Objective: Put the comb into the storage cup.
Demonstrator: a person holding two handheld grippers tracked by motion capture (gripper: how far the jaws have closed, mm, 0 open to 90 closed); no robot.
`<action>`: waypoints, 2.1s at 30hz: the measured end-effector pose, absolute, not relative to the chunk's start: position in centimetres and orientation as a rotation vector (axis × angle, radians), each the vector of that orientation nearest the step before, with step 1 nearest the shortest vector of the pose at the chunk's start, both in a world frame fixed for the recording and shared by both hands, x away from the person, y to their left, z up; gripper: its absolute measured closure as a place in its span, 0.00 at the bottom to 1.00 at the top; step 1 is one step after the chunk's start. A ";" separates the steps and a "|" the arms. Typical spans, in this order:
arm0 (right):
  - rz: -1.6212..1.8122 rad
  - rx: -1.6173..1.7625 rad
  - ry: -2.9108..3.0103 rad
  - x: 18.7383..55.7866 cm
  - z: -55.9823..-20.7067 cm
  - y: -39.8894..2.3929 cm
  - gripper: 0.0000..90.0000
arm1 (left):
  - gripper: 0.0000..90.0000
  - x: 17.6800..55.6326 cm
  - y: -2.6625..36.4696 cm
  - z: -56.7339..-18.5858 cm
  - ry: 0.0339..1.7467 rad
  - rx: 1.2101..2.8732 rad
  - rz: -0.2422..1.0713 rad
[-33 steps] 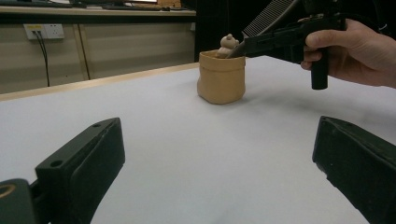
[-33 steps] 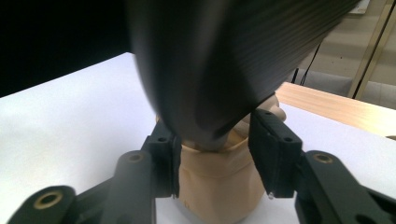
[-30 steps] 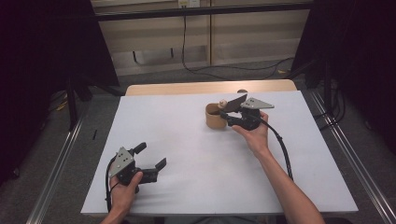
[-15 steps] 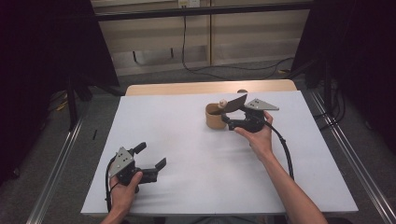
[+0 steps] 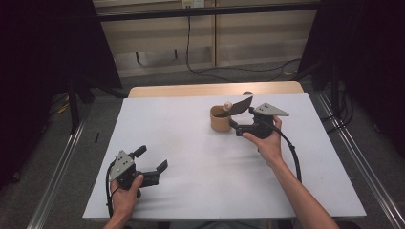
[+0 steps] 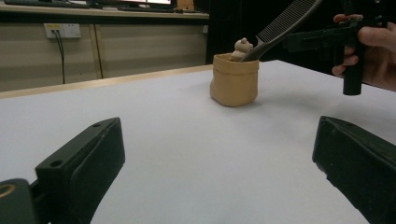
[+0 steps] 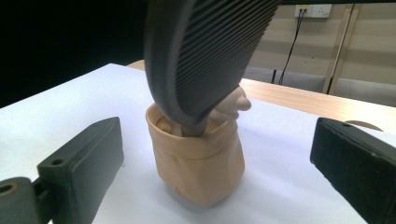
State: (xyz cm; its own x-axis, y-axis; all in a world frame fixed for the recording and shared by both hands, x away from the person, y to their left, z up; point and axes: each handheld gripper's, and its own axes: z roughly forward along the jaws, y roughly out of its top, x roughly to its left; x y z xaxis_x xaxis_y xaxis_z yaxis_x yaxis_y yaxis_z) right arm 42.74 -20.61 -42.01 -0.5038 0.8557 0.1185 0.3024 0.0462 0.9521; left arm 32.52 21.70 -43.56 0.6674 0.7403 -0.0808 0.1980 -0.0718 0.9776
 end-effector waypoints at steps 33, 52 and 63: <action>1.358 1.187 1.698 39.7 -42.0 -23.3 0.01 | 0.02 32.2 22.2 -43.5 0.817 1.590 0.541; 1.365 1.157 1.676 36.5 -42.5 -24.4 0.01 | 0.02 31.9 22.4 -43.4 0.834 1.589 0.552; 1.378 1.149 1.642 34.7 -42.6 -25.2 0.00 | 0.03 31.7 22.2 -43.3 0.825 1.601 0.566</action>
State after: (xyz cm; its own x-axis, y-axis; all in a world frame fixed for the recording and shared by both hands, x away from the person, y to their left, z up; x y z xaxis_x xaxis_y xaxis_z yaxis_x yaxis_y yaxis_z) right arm 34.68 -25.19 -42.59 -0.3662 0.9300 0.0308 0.1917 0.0430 0.9805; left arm 31.71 22.25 -43.33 0.6316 0.7710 -0.0817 0.2013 -0.0613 0.9776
